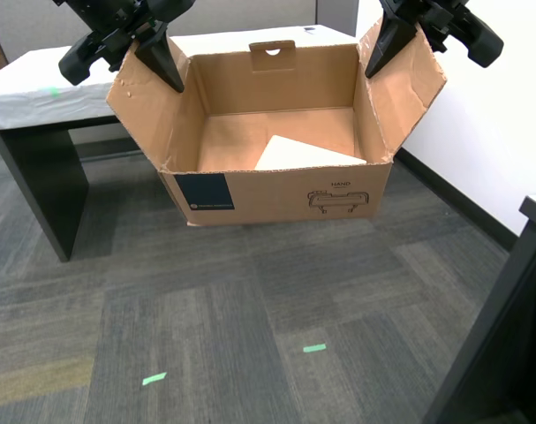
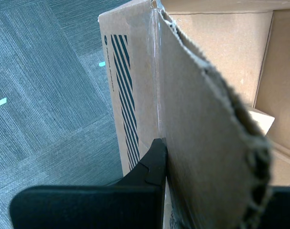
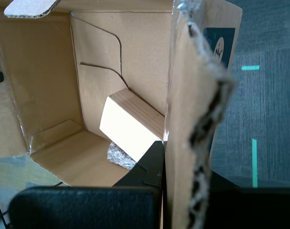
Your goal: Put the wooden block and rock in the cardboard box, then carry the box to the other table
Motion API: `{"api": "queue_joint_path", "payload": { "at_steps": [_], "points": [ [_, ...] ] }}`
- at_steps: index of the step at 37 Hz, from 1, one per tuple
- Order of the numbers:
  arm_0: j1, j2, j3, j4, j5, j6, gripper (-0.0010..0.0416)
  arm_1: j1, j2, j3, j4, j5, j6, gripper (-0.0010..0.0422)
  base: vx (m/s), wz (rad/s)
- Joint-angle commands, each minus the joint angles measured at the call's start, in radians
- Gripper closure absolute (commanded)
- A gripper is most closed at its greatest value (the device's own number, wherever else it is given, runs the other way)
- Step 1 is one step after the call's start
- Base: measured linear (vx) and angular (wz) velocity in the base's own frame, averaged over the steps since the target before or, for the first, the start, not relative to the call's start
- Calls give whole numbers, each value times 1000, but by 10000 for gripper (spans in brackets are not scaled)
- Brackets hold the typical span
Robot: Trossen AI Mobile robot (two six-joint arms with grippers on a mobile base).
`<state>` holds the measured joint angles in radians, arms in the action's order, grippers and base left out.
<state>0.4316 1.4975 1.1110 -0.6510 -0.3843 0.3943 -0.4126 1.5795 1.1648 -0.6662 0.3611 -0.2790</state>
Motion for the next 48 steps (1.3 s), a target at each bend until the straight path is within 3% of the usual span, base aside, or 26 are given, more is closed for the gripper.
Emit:
{"api": "queue_joint_path", "payload": {
  "at_steps": [1,12,24,48],
  "points": [
    [2,-1,2,0,-14,-13,407,-2,-2,1,-5,22,-3,413,141,-46],
    [2,-1,2,-8,-14,-11,406,-5,-2,0,-24,22,16,413,153,-22],
    [2,-1,2,0,-14,41,406,-6,-2,0,-16,22,79,413,136,126],
    [2,-1,2,49,-14,56,406,-5,-2,0,-9,22,138,413,99,275]
  ]
}}
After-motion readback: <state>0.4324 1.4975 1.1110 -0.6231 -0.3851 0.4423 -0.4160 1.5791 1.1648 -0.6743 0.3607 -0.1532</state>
